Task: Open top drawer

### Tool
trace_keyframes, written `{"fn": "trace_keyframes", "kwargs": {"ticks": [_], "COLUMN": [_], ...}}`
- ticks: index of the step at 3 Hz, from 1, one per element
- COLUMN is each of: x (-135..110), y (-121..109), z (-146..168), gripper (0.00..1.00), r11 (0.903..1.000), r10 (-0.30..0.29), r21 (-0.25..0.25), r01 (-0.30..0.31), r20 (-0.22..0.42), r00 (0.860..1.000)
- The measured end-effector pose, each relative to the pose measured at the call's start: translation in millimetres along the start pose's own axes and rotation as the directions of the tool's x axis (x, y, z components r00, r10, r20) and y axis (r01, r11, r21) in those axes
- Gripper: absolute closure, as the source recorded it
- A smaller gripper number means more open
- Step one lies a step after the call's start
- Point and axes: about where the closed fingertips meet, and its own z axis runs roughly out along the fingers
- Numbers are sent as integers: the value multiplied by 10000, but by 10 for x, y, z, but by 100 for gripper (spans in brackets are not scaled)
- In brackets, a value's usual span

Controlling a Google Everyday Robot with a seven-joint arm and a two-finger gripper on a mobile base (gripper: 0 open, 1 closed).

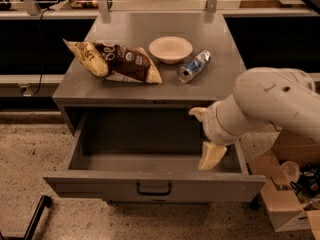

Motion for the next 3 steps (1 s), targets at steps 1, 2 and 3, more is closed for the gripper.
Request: {"fn": "trace_keyframes", "kwargs": {"ticks": [1,2,3], "x": [106,218,303], "y": [-219,-252,-23], "z": [138,367,746], "gripper": [38,61,84], "r11": [9998,9984,9918], "r10": [130,373,797], "r21": [-169,-406,-934], "r01": [-134,-393,-869], "r20": [-197,-503,-777], "r00": [9997,9980,9938]}}
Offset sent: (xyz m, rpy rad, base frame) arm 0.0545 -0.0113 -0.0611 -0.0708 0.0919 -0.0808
